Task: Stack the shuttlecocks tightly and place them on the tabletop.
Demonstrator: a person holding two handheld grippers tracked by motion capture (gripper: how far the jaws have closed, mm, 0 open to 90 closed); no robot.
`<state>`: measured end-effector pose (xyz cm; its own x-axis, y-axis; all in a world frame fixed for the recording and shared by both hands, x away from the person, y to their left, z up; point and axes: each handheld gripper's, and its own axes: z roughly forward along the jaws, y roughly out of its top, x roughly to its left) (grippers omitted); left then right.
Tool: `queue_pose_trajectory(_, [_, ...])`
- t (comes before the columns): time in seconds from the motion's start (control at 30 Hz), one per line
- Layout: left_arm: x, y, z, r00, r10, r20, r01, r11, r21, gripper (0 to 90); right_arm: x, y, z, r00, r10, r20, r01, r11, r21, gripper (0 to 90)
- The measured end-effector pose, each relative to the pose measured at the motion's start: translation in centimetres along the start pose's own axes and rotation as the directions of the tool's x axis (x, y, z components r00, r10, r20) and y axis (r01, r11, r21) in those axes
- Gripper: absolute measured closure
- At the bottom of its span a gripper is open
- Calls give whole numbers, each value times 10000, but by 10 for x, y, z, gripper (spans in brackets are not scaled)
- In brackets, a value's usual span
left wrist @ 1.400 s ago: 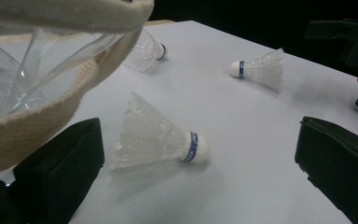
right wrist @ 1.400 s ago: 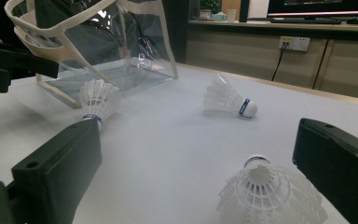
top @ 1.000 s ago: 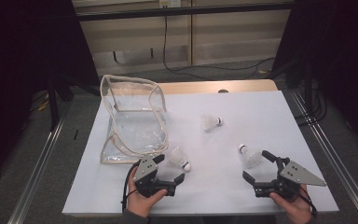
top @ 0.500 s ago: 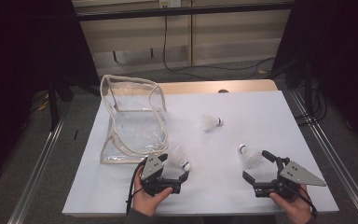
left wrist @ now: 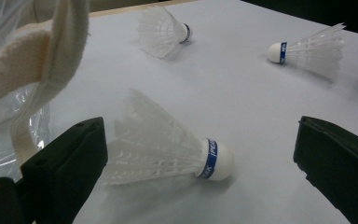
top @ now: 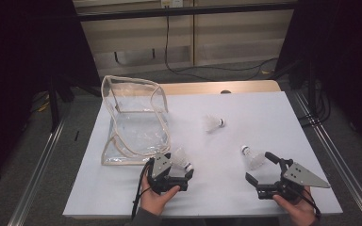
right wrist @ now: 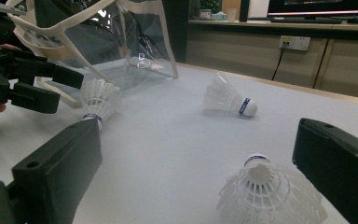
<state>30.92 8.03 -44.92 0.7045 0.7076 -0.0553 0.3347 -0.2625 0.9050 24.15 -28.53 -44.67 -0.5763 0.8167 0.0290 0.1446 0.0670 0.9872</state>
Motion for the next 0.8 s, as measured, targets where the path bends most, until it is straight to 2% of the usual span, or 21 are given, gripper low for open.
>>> queue_pose_trajectory(0.13, [-1, 1, 3, 9999, 116, -123, -116, 9999, 16, 29, 0, 0, 0, 10000, -16, 11, 16, 10000, -18, 8])
queue_pose_trajectory(0.3, [-2, 1, 5, 9998, -118, 149, 116, 9999, 98, 45, 0, 0, -1, 10000, -8, 29, 8, 10000, -37, 8])
queue_pose_trajectory(0.37, [-3, 2, 4, 9996, -69, 258, 66, 9999, 98, 61, -1, 0, -1, 10000, -9, 20, 9, 10000, -29, 9])
queue_pose_trajectory(0.43, [-6, 3, 2, 9987, -3, 507, 1, 10000, 36, 152, -1, 0, -2, 10000, -23, 26, 23, 10000, -44, 9])
queue_pose_trajectory(0.5, [-8, 4, 2, 9987, 49, 510, -54, 9999, 94, 170, -1, 0, -2, 10000, -15, 10, 15, 10000, -54, 9])
queue_pose_trajectory(0.57, [-14, 6, 3, 9977, 253, 628, -258, 9996, 79, 236, -1, 0, -2, 10000, -3, -1, 3, 10000, -55, 10])
queue_pose_trajectory(0.73, [-18, 8, 4, 9983, 234, 542, -240, 9997, 109, 370, -2, 0, -2, 10000, -15, 8, 15, 10000, -65, 11])
queue_pose_trajectory(0.77, [-18, 8, 4, 9981, 324, 518, -333, 9993, 168, 370, -2, 0, -2, 10000, -9, 1, 9, 10000, -61, 12])
queue_pose_trajectory(0.8, [-18, 8, 5, 9978, 280, 593, -295, 9993, 243, 419, -2, 0, -2, 10000, -3, -2, 3, 10000, -61, 12])
